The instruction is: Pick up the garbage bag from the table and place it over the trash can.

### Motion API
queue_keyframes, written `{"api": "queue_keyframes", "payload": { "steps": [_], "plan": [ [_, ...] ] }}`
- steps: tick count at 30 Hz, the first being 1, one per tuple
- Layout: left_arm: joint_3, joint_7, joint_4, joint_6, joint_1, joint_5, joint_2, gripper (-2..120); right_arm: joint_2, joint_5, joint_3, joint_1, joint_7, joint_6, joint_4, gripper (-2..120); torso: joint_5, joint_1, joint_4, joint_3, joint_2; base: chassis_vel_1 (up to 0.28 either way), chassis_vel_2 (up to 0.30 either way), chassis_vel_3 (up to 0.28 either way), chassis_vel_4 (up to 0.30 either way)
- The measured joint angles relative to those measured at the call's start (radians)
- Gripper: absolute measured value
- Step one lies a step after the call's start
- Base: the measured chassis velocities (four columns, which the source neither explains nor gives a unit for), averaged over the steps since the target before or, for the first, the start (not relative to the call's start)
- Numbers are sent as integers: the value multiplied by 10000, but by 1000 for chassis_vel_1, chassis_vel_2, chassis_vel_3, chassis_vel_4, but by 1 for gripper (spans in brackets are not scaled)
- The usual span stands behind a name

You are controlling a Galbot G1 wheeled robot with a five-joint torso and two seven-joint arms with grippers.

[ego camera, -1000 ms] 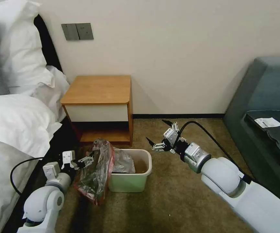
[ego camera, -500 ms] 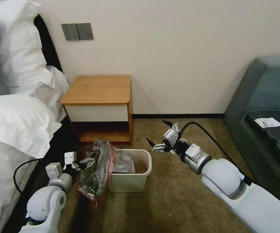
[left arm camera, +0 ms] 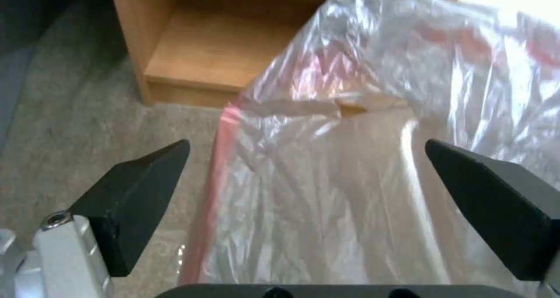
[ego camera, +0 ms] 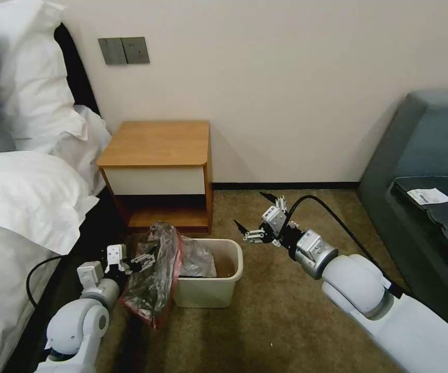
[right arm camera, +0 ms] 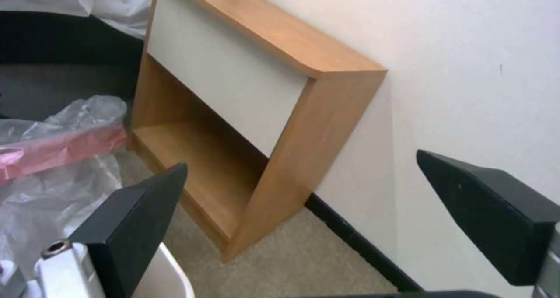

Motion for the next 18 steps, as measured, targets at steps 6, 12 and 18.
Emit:
{"api": "queue_keyframes", "payload": {
  "steps": [6, 12, 18],
  "plan": [
    [106, 55, 74, -4, -2, 79, -3, 100, -1, -13, 81, -71, -23, 34, 11, 100, 0, -1, 0, 0, 0, 0, 0, 0, 0],
    [207, 83, 143, -4, -33, 92, -3, 100, 3, -99, 126, -136, -52, 108, 11, 100, 1, 0, 0, 0, 0, 0, 0, 0, 0],
    [307, 95, 302, -4, -82, 145, -10, 100, 32, -158, 150, -169, -78, 153, 12, 100, 0, 0, 0, 0, 0, 0, 0, 0, 0]
  ]
}}
